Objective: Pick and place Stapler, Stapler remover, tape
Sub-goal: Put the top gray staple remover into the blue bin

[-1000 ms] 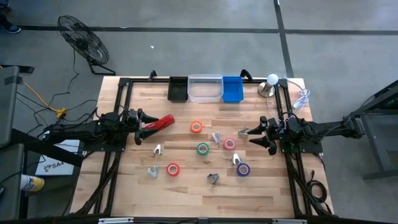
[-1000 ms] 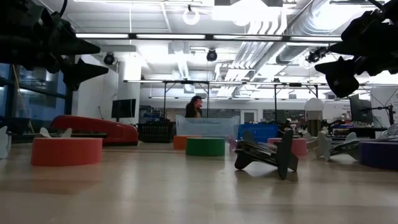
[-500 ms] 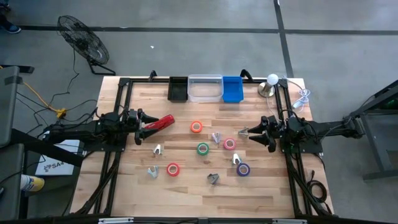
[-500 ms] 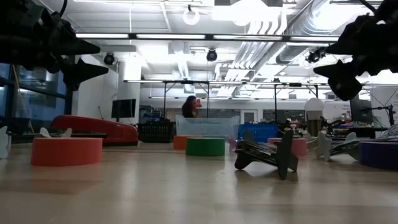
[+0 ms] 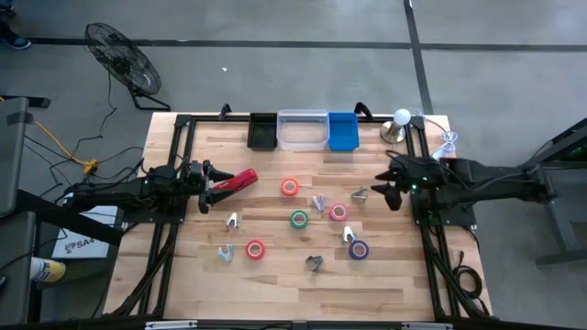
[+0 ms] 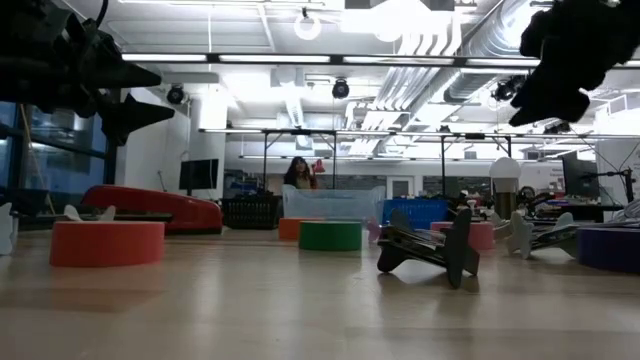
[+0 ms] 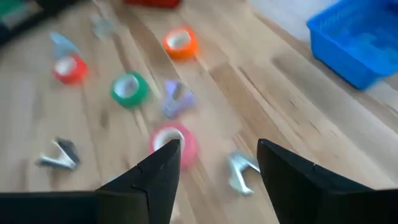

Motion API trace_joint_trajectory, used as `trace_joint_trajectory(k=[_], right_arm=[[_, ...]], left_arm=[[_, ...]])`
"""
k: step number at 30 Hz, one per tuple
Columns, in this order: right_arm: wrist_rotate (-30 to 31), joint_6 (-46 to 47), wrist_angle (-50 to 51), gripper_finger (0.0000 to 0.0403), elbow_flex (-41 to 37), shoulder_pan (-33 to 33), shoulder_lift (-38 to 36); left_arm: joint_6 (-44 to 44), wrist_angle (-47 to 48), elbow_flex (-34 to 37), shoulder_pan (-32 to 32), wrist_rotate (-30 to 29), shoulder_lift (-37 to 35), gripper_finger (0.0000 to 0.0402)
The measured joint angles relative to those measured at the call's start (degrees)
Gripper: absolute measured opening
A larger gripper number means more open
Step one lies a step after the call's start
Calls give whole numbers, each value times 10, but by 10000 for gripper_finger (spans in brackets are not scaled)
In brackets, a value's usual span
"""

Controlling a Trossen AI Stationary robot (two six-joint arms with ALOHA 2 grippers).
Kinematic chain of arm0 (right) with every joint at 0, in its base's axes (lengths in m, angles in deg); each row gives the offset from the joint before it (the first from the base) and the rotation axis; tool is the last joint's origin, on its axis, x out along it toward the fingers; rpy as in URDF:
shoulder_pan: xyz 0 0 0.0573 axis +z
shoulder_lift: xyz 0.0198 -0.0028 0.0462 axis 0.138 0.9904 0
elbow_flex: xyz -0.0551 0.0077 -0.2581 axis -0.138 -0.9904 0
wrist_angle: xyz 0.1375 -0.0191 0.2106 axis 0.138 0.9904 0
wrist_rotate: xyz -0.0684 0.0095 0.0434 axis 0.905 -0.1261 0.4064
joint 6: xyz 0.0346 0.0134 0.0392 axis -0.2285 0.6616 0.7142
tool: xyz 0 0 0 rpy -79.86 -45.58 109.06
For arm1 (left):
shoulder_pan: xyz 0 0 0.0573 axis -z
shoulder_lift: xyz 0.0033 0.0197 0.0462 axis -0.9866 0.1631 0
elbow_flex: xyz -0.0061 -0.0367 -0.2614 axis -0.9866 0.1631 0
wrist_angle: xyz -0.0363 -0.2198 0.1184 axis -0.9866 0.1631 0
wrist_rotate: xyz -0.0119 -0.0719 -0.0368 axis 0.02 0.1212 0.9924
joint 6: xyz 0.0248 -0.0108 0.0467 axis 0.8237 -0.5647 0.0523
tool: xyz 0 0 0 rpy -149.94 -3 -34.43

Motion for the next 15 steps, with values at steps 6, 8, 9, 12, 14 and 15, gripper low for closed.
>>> trace_joint_trajectory(k=[6, 8, 9, 12, 14, 15], right_arm=[[-64, -108, 58, 204, 79, -27, 110], [-80, -155, 58, 204, 94, -30, 138], [-86, -181, 61, 204, 100, -32, 152], [-93, -255, 69, 204, 117, -32, 192], [-89, -293, 80, 204, 125, -33, 218], [-83, -308, 83, 204, 127, -34, 231]], left_arm=[[0, 0, 0, 0, 0, 0, 291], [0, 0, 0, 0, 0, 0, 291], [0, 0, 0, 0, 0, 0, 291], [0, 0, 0, 0, 0, 0, 291], [0, 0, 0, 0, 0, 0, 291], [0, 0, 0, 0, 0, 0, 291]])
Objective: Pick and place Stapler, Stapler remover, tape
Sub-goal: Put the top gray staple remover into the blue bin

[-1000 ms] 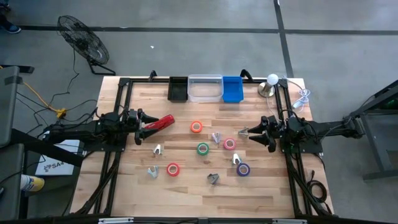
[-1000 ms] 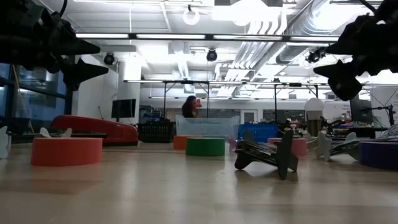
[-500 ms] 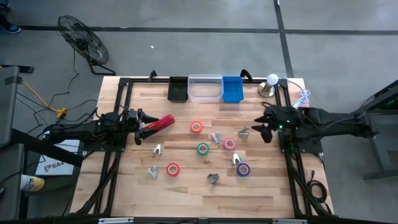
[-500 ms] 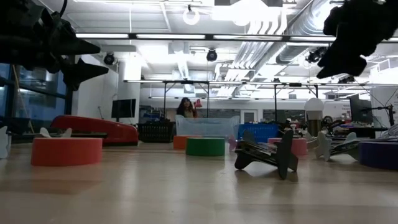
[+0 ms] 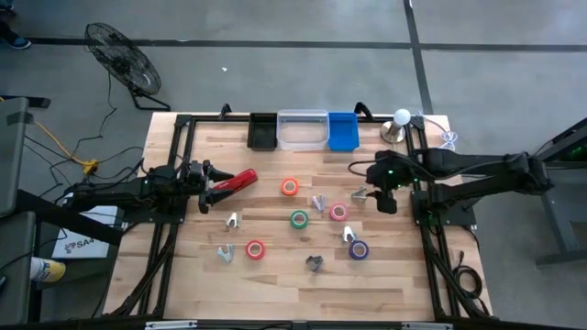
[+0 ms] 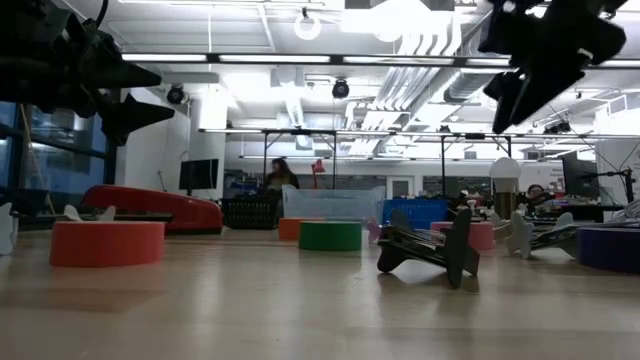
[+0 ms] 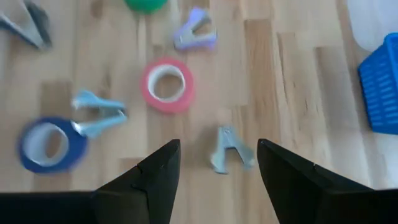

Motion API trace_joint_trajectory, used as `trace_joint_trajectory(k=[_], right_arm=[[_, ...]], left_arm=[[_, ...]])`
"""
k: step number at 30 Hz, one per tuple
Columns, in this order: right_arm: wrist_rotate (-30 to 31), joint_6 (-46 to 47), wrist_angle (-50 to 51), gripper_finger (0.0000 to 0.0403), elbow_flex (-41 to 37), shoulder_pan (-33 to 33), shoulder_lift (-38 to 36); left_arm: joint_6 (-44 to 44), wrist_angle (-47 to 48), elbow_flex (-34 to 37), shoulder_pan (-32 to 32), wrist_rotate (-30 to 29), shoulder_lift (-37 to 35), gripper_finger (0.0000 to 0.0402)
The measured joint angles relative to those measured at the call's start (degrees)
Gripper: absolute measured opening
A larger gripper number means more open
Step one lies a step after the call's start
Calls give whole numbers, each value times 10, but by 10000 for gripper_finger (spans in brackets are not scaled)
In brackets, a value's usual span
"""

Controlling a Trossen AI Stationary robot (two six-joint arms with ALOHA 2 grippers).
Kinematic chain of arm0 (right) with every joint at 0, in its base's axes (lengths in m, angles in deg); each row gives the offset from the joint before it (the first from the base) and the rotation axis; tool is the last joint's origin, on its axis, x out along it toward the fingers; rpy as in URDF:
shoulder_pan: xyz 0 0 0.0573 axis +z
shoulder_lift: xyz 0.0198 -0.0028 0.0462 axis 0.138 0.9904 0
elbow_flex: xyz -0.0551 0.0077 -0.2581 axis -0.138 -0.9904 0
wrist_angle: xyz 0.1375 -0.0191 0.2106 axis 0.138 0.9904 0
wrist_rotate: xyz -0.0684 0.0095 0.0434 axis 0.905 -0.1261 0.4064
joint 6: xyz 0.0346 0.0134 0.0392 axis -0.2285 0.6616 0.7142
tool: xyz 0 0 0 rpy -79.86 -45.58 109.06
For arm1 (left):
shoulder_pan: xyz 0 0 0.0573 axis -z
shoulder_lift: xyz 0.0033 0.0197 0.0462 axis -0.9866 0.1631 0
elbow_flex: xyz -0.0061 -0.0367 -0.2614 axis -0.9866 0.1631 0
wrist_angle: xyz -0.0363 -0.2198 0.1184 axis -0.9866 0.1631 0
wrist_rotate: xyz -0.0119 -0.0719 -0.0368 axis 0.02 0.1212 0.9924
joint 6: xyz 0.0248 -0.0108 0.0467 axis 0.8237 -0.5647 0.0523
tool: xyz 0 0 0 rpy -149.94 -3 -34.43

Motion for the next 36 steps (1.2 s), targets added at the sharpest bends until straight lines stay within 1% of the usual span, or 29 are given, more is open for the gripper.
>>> trace_joint_trajectory(k=[4, 8, 11, 16, 18, 20, 23, 30, 36], right_arm=[[35, -35, 0, 205, 9, -10, 50], [36, -85, -7, 217, 10, -17, 84], [40, -104, -7, 243, 10, -21, 101], [73, -127, -8, 300, 10, -24, 124], [67, -152, -8, 318, 10, -24, 132], [43, -163, -8, 327, 10, -24, 141], [17, -163, -8, 332, 10, -24, 157], [22, -163, -18, 333, 8, -24, 197], [20, -164, -53, 333, -24, -28, 205]], left_arm=[[0, 0, 0, 0, 0, 0, 291], [0, 0, 0, 0, 0, 0, 291], [0, 0, 0, 0, 0, 0, 291], [0, 0, 0, 0, 0, 0, 291], [0, 0, 0, 0, 0, 0, 291], [0, 0, 0, 0, 0, 0, 291], [0, 0, 0, 0, 0, 0, 291], [0, 0, 0, 0, 0, 0, 291], [0, 0, 0, 0, 0, 0, 291]])
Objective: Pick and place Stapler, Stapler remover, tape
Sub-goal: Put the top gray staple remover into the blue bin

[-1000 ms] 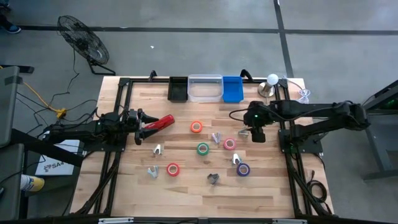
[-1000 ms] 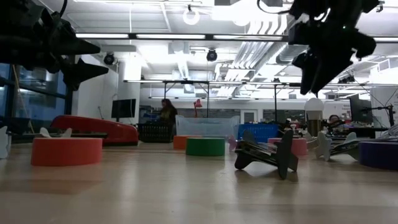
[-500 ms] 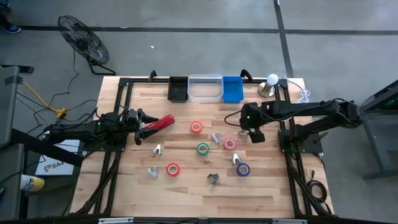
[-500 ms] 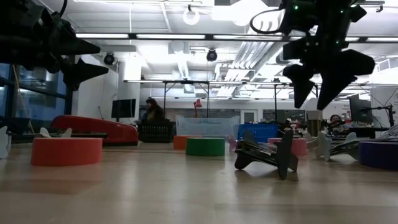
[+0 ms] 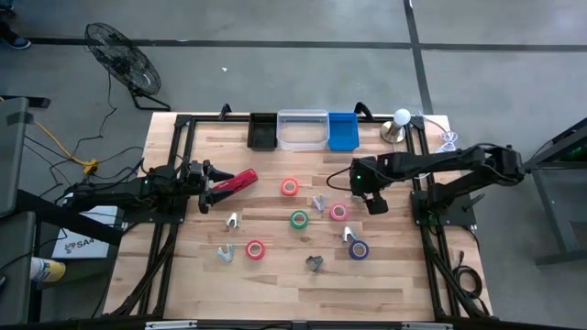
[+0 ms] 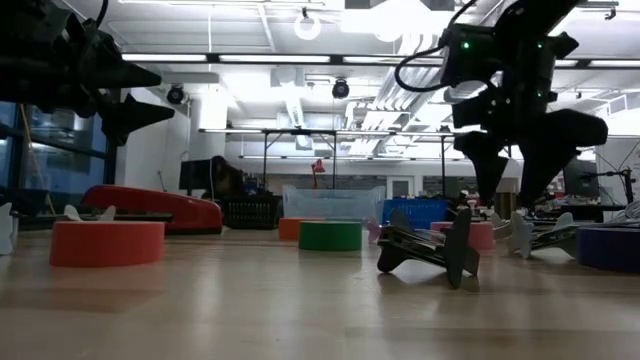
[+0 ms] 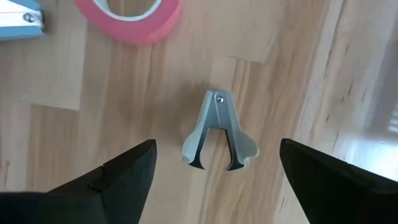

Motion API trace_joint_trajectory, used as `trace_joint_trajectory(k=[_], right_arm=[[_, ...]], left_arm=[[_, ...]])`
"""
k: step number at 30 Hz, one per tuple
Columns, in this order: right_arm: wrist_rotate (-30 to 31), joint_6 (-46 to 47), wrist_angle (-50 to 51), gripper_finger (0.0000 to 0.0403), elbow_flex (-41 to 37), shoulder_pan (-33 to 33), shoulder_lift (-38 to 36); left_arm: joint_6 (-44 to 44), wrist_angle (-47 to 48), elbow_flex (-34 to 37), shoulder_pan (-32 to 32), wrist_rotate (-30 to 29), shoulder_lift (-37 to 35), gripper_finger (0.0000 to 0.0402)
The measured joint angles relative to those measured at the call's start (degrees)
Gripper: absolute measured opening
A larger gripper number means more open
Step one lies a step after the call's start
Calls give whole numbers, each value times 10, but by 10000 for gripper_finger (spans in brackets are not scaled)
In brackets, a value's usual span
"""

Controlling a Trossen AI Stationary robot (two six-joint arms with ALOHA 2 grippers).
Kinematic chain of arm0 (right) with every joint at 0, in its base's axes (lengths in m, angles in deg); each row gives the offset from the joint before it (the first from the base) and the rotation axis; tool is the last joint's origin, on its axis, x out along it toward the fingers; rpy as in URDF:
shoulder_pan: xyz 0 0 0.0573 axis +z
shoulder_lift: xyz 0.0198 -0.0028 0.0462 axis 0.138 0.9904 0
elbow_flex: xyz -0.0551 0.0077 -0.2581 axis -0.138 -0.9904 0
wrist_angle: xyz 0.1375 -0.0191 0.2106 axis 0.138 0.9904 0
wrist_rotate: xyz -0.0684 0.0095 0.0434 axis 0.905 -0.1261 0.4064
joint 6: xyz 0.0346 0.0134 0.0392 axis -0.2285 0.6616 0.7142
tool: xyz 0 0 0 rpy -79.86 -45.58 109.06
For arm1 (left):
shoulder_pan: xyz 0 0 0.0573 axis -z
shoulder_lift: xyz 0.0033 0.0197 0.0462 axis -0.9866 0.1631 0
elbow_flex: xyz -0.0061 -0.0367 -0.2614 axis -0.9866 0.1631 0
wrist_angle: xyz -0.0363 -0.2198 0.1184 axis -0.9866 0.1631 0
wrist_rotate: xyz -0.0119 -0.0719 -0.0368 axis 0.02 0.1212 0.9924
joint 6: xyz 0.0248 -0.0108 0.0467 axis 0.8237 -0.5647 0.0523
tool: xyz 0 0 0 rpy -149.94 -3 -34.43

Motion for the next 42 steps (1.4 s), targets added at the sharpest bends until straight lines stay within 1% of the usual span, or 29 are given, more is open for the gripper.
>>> trace_joint_trajectory(k=[8, 14, 17, 21, 24, 28, 33, 36, 42], right_arm=[[1, 4, -12, 333, -6, -1, -2], [2, 18, -45, 333, -41, -1, -2], [23, 19, -68, 333, -50, -1, -2], [2, 25, -71, 333, -53, -8, -2], [-2, 34, -72, 333, -53, -11, -2], [-4, 32, -74, 332, -54, -17, -2], [-4, 33, -107, 332, -81, -20, -2], [4, 34, -127, 332, -84, -20, -2], [-1, 45, -120, 330, -84, -23, -2]], left_arm=[[0, 0, 0, 0, 0, 0, 291], [0, 0, 0, 0, 0, 0, 291], [0, 0, 0, 0, 0, 0, 291], [0, 0, 0, 0, 0, 0, 291], [0, 0, 0, 0, 0, 0, 291], [0, 0, 0, 0, 0, 0, 291], [0, 0, 0, 0, 0, 0, 291], [0, 0, 0, 0, 0, 0, 291], [0, 0, 0, 0, 0, 0, 291]])
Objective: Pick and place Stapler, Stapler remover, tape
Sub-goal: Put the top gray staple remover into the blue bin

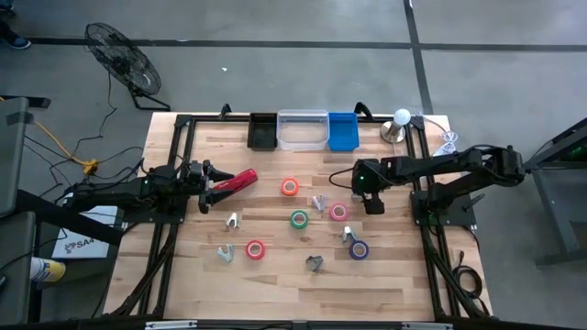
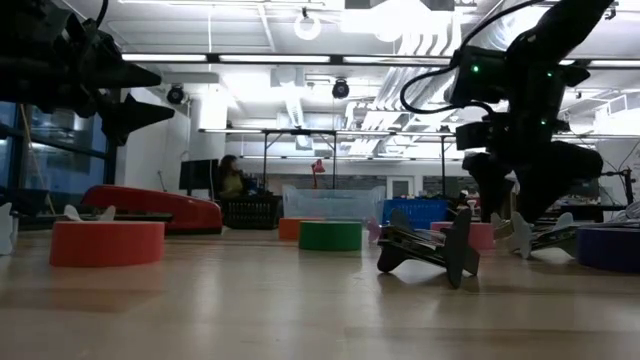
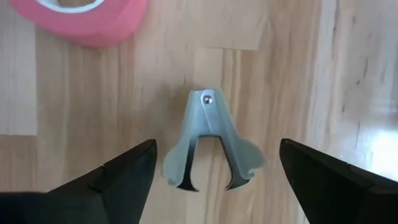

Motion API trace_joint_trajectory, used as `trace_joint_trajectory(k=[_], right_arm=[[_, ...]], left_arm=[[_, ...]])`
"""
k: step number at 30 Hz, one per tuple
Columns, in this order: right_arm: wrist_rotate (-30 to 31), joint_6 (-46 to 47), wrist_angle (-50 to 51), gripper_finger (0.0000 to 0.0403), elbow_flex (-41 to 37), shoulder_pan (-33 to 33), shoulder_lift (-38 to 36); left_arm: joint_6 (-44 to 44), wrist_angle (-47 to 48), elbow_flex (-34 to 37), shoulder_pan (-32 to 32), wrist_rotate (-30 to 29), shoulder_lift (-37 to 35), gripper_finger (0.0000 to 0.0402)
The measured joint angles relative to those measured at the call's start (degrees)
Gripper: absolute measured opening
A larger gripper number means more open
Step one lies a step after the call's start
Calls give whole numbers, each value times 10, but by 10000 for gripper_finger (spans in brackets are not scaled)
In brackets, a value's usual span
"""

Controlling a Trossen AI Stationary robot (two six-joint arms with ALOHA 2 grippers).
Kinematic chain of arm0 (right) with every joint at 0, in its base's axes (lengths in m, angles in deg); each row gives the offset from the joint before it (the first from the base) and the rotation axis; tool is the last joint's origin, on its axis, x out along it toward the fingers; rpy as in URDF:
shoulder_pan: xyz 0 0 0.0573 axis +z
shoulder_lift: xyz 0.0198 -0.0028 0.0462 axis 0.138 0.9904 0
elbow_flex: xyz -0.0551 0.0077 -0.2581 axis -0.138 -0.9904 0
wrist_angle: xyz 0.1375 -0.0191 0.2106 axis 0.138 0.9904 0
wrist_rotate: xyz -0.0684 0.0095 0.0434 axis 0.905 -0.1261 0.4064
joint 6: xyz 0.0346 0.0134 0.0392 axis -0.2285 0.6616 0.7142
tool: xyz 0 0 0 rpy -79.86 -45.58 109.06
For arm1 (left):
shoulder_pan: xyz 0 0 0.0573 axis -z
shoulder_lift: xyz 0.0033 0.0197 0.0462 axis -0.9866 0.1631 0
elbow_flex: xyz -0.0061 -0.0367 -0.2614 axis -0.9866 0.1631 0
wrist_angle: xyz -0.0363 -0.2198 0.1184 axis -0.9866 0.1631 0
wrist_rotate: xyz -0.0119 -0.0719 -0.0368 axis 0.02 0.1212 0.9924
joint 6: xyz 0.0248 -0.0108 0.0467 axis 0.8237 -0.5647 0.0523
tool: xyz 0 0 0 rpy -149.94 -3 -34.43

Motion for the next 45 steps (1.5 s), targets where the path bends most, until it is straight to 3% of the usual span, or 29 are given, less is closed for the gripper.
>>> trace_joint_trajectory(k=[16, 32, 45], right_arm=[[-8, 0, -9, 252, -15, 0, 0], [-8, 0, -6, 92, -1, 0, 0], [71, 42, 62, 101, 68, -19, 0]], left_arm=[[0, 0, 0, 0, 0, 0, 291], [0, 0, 0, 0, 0, 0, 291], [0, 0, 0, 0, 0, 0, 291]])
